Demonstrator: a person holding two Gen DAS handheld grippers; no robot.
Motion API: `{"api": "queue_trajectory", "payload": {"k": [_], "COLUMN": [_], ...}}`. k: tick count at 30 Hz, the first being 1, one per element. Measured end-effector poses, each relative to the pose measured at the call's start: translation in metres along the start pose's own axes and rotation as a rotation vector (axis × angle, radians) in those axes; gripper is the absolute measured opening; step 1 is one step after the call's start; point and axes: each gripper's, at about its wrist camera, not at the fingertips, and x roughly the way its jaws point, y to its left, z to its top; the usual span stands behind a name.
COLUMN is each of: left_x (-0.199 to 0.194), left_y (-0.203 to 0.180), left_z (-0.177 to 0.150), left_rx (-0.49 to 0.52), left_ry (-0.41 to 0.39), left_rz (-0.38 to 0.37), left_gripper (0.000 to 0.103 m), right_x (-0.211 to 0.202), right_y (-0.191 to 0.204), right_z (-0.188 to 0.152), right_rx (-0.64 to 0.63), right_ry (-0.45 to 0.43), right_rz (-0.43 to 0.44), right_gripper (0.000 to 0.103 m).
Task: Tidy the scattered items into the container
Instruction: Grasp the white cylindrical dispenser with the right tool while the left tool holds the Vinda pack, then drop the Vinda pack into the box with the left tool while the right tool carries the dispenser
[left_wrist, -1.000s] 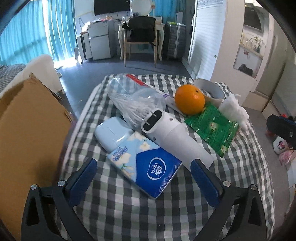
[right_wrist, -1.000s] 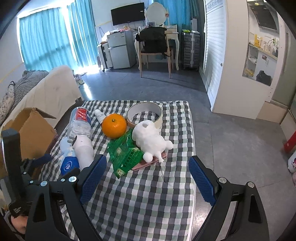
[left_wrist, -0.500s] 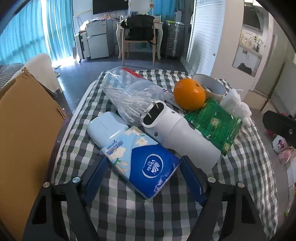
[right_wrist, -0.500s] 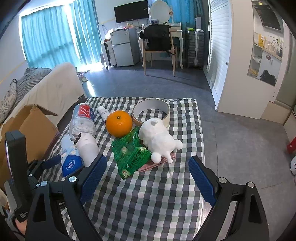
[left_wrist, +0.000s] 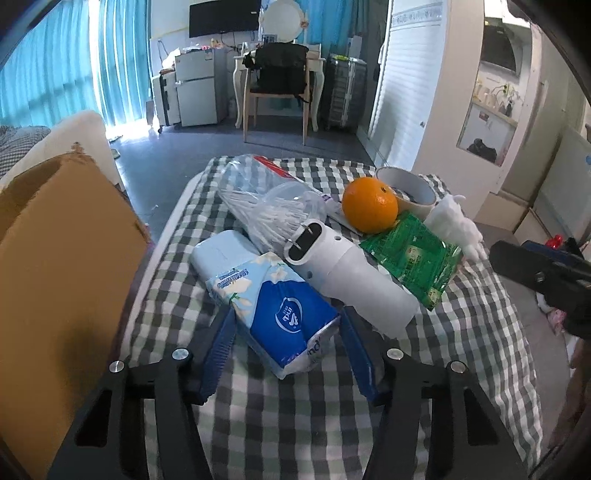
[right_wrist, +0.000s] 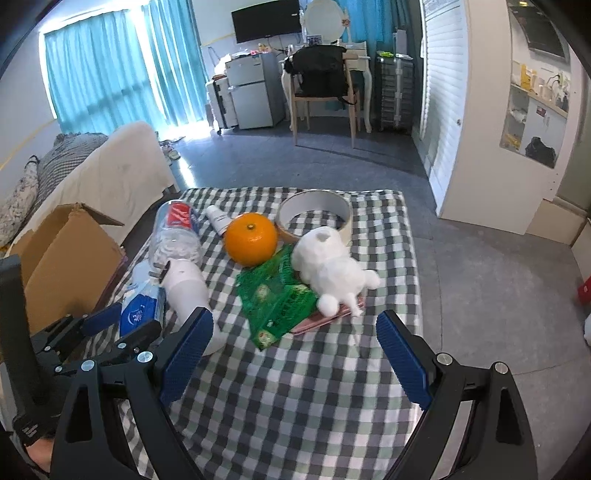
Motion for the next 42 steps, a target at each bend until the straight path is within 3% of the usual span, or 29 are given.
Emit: {"api": "queue_trajectory", "payload": {"k": [8,15,16,18,19,20,24,25,26,42], "left_x": [-0.041,-0.076,-0.080,-0.086,-0.087,-0.089,-0.091,-0.092,-0.091,-0.096], "left_y": [0.020,0.040,0.044,0.051,0.053,0.057,0.065,0.065,0.066,0.066], "left_z": [0.003,0.007,0.007,0.008,0.008,0.008,0.008,0.008,0.008,0.007], "left_rx": [-0.031,-0.063,-0.070,-0.082,-0.085,-0.090,-0.101,-0.103,-0.104,-0.104], "left_ry": [-0.065,-0.118,-0.123,-0.130,-0.132,-0.133,-0.130,-0.131,-0.131,-0.143], "left_rz": [0.004,0.032,0.038,0.048,0.052,0.055,0.067,0.067,0.067,0.070], "left_gripper": [0.058,0.058,0.058,0.058,0.058,0.058,0.058,0.058,0.058,0.058], "right_x": [0.009,0.049,0.054,0.065,0.073,0.080,0.089,0.088,0.087,0.055], "right_y": [0.033,0.082,0.086,0.093,0.095,0.097,0.101,0.101,0.101,0.098], "right_z": [0.001,-0.004,-0.004,-0.005,-0.005,-0.006,-0.008,-0.008,-0.007,-0.010], "right_rx": [-0.082,-0.233,-0.249,-0.266,-0.270,-0.270,-0.272,-0.270,-0.266,-0.238], "right_ry": [0.037,0.128,0.137,0.162,0.186,0.208,0.217,0.215,0.214,0.167], "right_rz": [0.033,0.099,0.089,0.077,0.079,0.079,0.056,0.054,0.056,0.057], "right_gripper": [0.090,0.090,0.087,0.073,0.057,0.052,0.049,0.038,0.033,0.032]}}
